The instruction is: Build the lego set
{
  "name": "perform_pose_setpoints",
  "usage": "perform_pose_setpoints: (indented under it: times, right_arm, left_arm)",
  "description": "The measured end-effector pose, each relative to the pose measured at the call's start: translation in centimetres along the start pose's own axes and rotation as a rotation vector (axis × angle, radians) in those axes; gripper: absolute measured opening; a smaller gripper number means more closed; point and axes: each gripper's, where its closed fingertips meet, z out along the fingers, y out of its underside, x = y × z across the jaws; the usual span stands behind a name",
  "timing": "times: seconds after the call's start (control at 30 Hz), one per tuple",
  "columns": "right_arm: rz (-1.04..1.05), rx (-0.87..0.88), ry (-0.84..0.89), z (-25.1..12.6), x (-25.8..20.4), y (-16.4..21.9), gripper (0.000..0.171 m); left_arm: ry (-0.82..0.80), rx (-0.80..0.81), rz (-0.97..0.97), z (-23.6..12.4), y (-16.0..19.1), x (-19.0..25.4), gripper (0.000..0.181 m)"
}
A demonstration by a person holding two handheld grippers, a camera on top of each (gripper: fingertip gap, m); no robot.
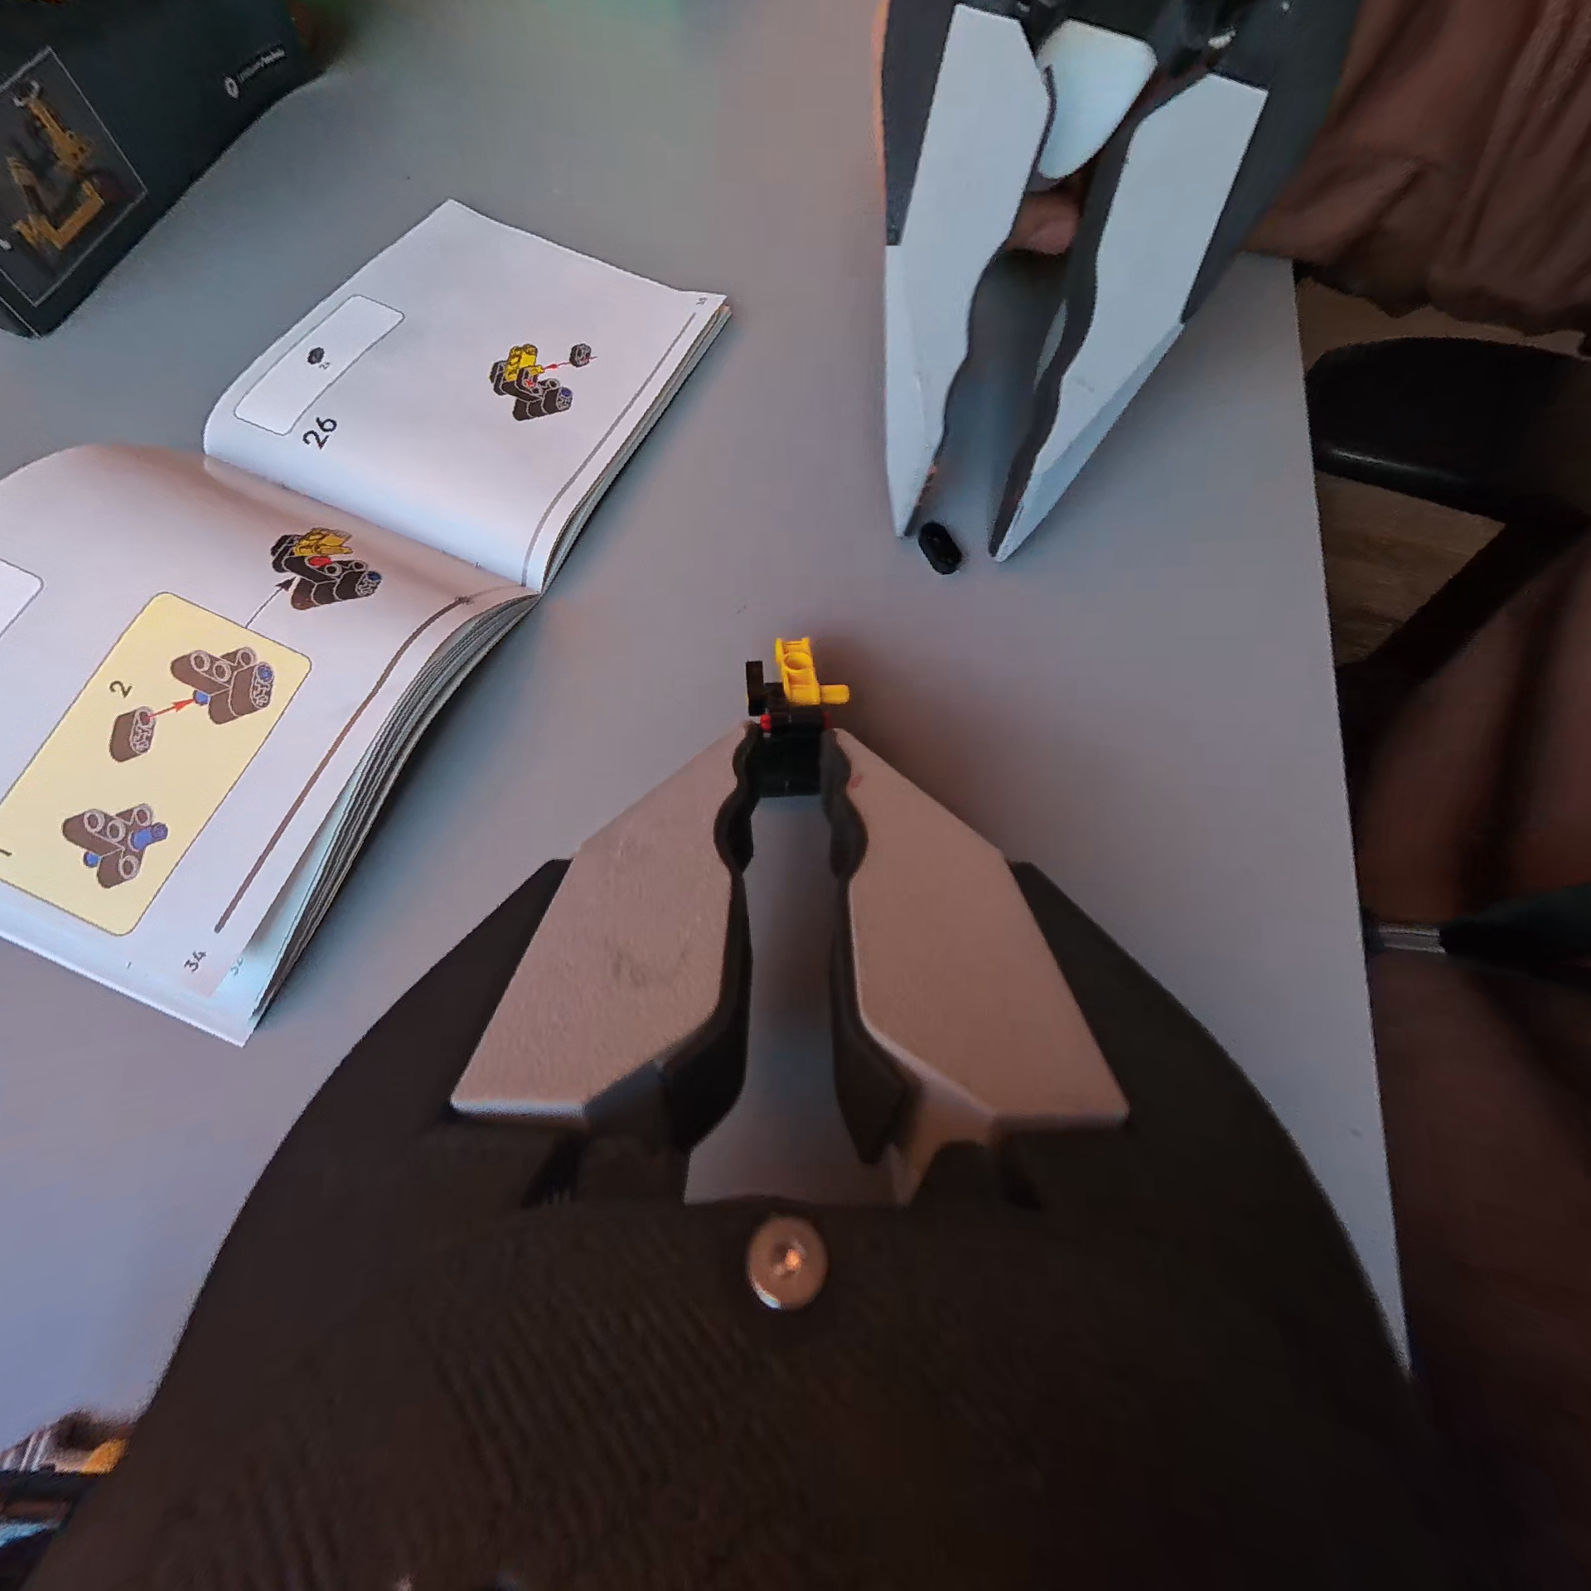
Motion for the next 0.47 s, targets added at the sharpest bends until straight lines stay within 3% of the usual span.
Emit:
perform_pose_setpoints:
  times: [0.33, 0.47]
  right_arm:
    - [0.048, -0.007, 0.092, -0.18, -0.37, 0.23, 0.007]
    - [0.085, -0.010, 0.158, 0.23, -0.05, -0.19, 0.015]
  left_arm:
    - [-0.004, -0.026, -0.047, -0.15, 0.62, -0.28, 0.007]
    - [-0.011, -0.028, -0.030, -0.17, 0.69, -0.15, 0.007]
